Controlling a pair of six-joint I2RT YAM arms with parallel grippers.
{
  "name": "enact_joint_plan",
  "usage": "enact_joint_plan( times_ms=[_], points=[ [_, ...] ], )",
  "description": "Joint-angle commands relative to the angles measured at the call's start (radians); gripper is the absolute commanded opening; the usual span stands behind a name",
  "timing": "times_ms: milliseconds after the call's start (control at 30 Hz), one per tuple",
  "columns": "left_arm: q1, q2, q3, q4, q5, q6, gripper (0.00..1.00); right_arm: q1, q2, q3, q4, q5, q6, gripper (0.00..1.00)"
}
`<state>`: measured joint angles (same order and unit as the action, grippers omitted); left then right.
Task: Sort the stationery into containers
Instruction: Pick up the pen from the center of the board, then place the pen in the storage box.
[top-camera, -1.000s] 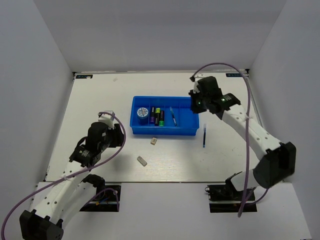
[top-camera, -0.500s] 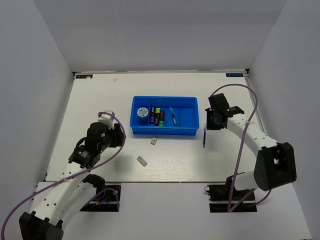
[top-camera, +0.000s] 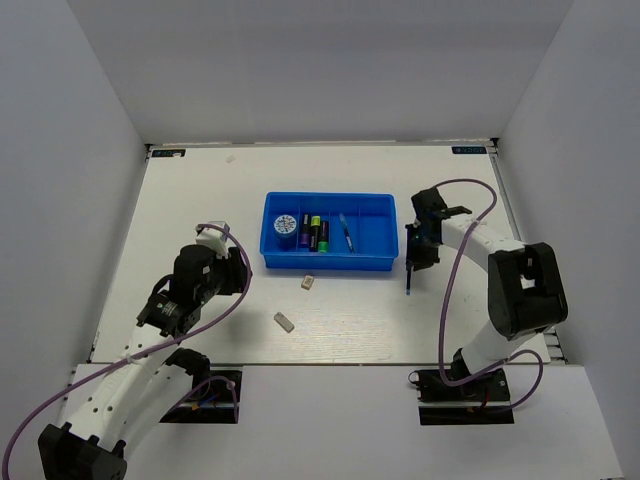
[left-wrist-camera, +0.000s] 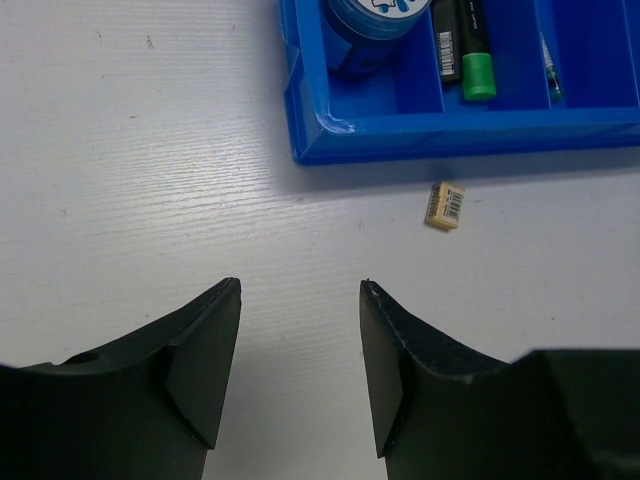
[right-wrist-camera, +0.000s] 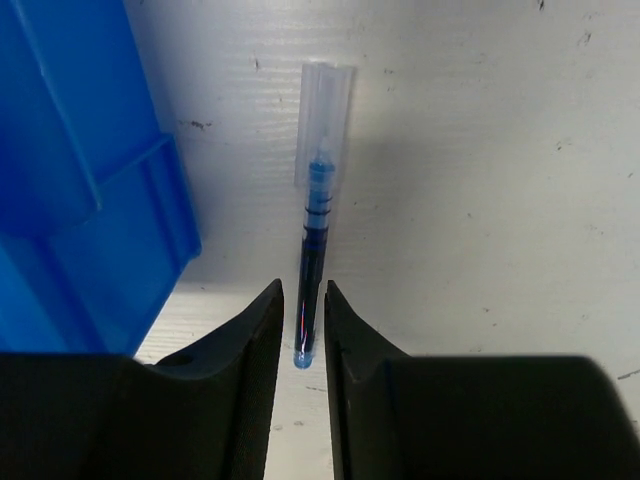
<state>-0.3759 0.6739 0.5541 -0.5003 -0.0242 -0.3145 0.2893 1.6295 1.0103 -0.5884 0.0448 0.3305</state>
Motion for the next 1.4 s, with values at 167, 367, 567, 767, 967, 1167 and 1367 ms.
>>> enact_joint_plan(
  times_ms=[167, 367, 567, 767, 967, 1167, 1367],
  points=[
    [0.003, -0.008, 0.000, 0.012, 0.014, 0.005, 0.61, -0.018, 0.067, 0.017, 0.067, -0.023, 0.008, 0.27],
    [0.003, -0.008, 0.000, 0.016, 0.012, 0.003, 0.61, -0.018, 0.096, 0.011, 0.070, -0.010, -0.008, 0.25],
    [0.003, -0.010, 0.001, 0.009, 0.012, 0.003, 0.61, -0.029, 0.124, -0.002, 0.021, 0.056, -0.036, 0.14],
    [0.002, -0.010, 0.000, 0.009, 0.013, 0.000, 0.61, -0.064, 0.008, -0.009, -0.030, 0.040, -0.094, 0.10],
    [0.003, -0.008, 0.001, 0.011, 0.018, 0.002, 0.60, -0.061, -0.229, 0.102, -0.085, -0.035, -0.241, 0.00],
    [0.003, -0.002, 0.000, 0.017, 0.018, 0.000, 0.60, -0.038, -0.290, 0.218, -0.024, -0.470, -0.262, 0.00],
    [0.003, 0.007, -0.003, 0.014, 0.017, 0.008, 0.60, 0.068, -0.027, 0.375, 0.059, -0.600, -0.087, 0.00]
  ],
)
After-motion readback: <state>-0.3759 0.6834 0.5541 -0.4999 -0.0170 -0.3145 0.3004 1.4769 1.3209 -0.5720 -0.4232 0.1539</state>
